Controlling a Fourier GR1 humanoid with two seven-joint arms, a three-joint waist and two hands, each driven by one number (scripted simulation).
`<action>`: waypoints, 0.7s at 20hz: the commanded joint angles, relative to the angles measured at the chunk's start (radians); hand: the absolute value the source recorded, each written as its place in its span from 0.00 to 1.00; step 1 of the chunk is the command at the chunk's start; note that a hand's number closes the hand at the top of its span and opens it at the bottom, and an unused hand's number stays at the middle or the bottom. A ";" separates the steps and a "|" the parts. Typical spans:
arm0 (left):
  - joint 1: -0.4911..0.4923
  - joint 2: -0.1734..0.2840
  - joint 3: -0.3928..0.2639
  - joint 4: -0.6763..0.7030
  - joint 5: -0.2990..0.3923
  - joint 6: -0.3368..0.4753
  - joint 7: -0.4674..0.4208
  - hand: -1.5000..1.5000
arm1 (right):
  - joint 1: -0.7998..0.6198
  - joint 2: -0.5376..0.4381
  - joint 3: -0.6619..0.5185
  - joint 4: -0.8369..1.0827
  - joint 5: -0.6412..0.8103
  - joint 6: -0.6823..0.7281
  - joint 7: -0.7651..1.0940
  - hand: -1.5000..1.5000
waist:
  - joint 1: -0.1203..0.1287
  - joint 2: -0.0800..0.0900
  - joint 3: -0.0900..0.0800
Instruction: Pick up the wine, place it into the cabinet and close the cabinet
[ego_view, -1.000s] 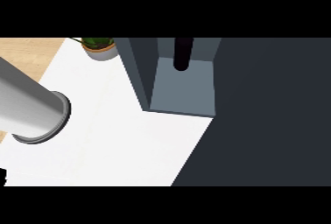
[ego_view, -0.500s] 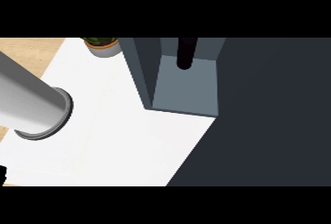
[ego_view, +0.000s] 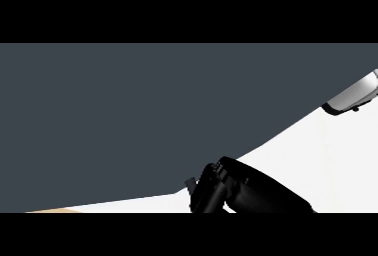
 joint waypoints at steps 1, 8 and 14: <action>-0.021 -0.005 -0.008 -0.008 -0.007 -0.003 0.005 1.00 | -0.163 0.047 -0.031 0.143 0.054 -0.123 0.010 1.00 | 0.028 0.008 0.000; -0.056 -0.008 -0.010 -0.009 -0.008 -0.018 0.014 1.00 | -0.455 0.048 -0.102 0.393 0.118 -0.240 0.010 1.00 | 0.066 0.018 0.002; -0.073 -0.009 -0.013 0.007 -0.010 -0.037 0.018 1.00 | -0.669 0.049 -0.193 0.638 0.145 -0.304 -0.003 1.00 | 0.081 0.030 0.003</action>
